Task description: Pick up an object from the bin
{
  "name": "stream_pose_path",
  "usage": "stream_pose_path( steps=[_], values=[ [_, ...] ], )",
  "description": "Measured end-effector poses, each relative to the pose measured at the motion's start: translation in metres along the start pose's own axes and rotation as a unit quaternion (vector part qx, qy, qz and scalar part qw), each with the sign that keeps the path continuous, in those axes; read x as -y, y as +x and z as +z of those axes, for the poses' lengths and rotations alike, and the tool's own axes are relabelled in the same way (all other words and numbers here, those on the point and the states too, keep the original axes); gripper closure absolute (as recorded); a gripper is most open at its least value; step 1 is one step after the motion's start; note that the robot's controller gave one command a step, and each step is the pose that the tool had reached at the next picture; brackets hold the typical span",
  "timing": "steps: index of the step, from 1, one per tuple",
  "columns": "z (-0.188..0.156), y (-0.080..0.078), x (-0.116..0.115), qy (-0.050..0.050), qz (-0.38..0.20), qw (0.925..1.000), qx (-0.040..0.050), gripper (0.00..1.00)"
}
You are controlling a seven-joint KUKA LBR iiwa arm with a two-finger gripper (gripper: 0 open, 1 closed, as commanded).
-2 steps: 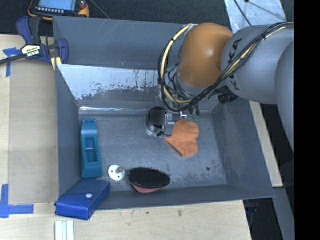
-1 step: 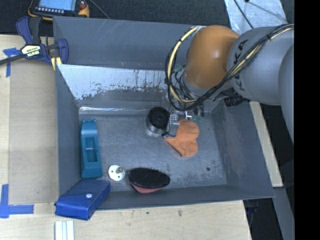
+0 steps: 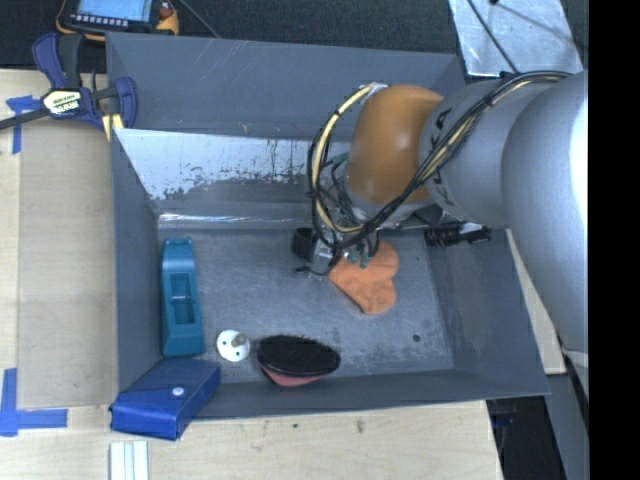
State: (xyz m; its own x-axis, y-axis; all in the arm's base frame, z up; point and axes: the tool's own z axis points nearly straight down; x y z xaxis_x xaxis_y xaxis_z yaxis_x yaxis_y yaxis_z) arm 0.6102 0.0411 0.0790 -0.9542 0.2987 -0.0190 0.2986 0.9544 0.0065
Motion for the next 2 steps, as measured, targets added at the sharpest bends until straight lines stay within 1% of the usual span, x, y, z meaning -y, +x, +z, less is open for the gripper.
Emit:
stream_pose_path(
  steps=[1, 2],
  values=[
    [0.000, -0.001, 0.000, 0.000, 0.000, 1.0000, 0.0016, 1.00],
    [-0.026, 0.000, 0.002, 0.002, -0.007, 1.0000, -0.0056, 1.00]
  ],
)
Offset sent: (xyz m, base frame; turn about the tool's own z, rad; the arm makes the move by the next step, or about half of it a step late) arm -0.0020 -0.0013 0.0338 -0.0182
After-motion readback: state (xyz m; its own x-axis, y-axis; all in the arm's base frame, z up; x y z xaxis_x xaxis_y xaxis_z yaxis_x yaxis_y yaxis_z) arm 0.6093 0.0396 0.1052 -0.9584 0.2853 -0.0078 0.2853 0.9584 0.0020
